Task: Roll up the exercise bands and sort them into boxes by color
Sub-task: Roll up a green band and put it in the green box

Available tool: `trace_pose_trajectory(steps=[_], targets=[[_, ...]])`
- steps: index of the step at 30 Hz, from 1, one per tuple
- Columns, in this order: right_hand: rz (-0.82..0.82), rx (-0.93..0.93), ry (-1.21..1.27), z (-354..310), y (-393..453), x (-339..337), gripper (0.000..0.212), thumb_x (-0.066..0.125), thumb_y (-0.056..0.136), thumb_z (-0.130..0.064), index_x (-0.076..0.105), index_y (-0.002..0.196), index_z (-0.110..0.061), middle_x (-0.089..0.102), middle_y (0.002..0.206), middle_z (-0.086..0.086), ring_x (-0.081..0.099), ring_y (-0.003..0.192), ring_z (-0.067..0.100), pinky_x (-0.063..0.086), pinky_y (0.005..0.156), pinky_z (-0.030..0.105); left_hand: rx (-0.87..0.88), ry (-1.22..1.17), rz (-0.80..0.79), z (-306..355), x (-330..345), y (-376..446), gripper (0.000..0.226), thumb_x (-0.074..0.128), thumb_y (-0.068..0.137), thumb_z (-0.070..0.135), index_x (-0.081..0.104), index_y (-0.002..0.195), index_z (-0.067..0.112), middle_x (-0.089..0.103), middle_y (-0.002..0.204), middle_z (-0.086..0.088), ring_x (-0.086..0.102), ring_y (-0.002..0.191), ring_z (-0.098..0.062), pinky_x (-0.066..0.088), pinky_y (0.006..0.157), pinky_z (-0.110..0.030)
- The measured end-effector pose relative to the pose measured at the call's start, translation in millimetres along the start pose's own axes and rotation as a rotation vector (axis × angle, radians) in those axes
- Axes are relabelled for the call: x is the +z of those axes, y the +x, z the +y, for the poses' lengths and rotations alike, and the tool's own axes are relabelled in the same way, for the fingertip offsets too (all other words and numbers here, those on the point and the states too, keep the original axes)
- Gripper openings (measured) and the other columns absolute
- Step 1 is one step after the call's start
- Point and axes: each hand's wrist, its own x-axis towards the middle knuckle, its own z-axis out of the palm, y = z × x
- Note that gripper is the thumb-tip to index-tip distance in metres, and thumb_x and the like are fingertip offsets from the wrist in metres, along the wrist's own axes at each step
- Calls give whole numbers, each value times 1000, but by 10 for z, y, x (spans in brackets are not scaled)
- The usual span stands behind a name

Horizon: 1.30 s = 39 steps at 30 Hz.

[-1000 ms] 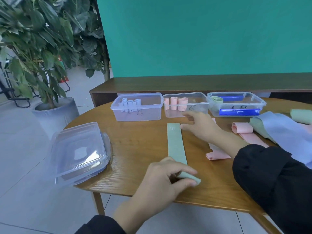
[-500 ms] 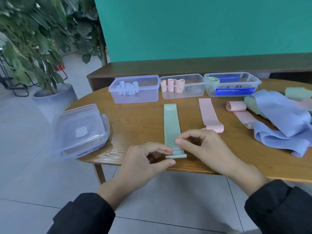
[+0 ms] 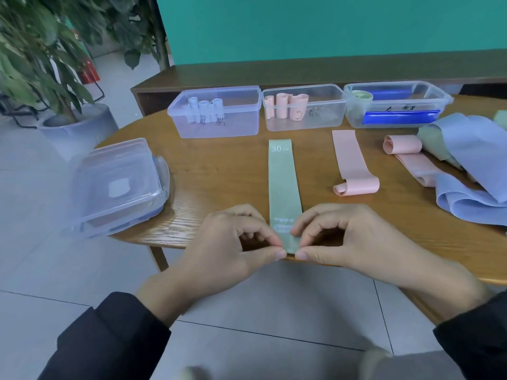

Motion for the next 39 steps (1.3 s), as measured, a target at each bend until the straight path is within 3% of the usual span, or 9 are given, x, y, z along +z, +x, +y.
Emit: trace_pose_trajectory(steps=[9, 13, 15, 20, 26, 28, 34, 39], targets=[[-27, 37, -85, -1, 37, -12, 10, 81, 81, -31, 75, 75, -25, 67, 109, -21, 66, 104, 6, 47, 90, 21, -59, 20, -65, 11, -53, 37, 9, 84, 81, 29, 77, 76, 30, 65, 83, 9, 61, 77, -12, 46, 67, -19], [4, 46, -158, 23, 85, -39, 12, 78, 82, -35, 70, 76, -29, 62, 112, -27, 61, 107, 1, 43, 89, 13, -79, 70, -21, -4, -28, 84, 9, 83, 82, 31, 75, 77, 30, 62, 80, 12, 57, 74, -5, 39, 65, -10], [8, 31, -129, 28, 96, -44, 11, 79, 83, -30, 68, 80, -29, 61, 112, -24, 62, 103, 6, 44, 87, 13, -84, 52, -4, -2, -12, 105, 9, 83, 82, 28, 76, 79, 31, 61, 80, 13, 56, 74, -5, 39, 66, -9], [-78, -44, -126, 22, 81, -38, 12, 74, 90, -19, 75, 92, -30, 62, 111, -15, 61, 109, 9, 42, 91, 14, 69, 109, -38, -22, 26, 76, 13, 78, 88, 16, 78, 88, 28, 65, 84, 12, 58, 79, -8, 38, 69, -8], [-61, -86, -240, 58, 28, -13, 10, 73, 89, -35, 76, 98, -32, 61, 113, -19, 60, 111, 3, 41, 91, 13, 230, 221, -21, -78, 26, 26, 8, 77, 89, 19, 78, 96, 21, 67, 91, 14, 57, 84, 2, 38, 76, -5], [-38, -83, -241, 56, 26, 6, 16, 75, 83, -44, 75, 95, -32, 60, 113, -19, 60, 109, 3, 41, 90, 12, 246, 227, -8, -73, 31, 17, 11, 81, 86, 24, 78, 96, 20, 67, 90, 13, 57, 83, 2, 39, 76, -5], [6, -74, -252, 44, 54, 37, 2, 77, 87, -33, 76, 88, -32, 57, 115, -18, 56, 112, 3, 39, 90, 12, 197, 228, 22, -64, 61, 55, 4, 80, 86, 22, 77, 87, 25, 63, 84, 14, 57, 79, -1, 37, 71, -5], [40, -30, -269, 39, 96, 44, 5, 75, 88, -33, 74, 85, -29, 54, 119, -20, 56, 109, 4, 41, 88, 14, 178, 218, 57, -84, 92, 80, 6, 75, 91, 21, 78, 86, 22, 63, 86, 13, 57, 77, -1, 35, 69, -4]])
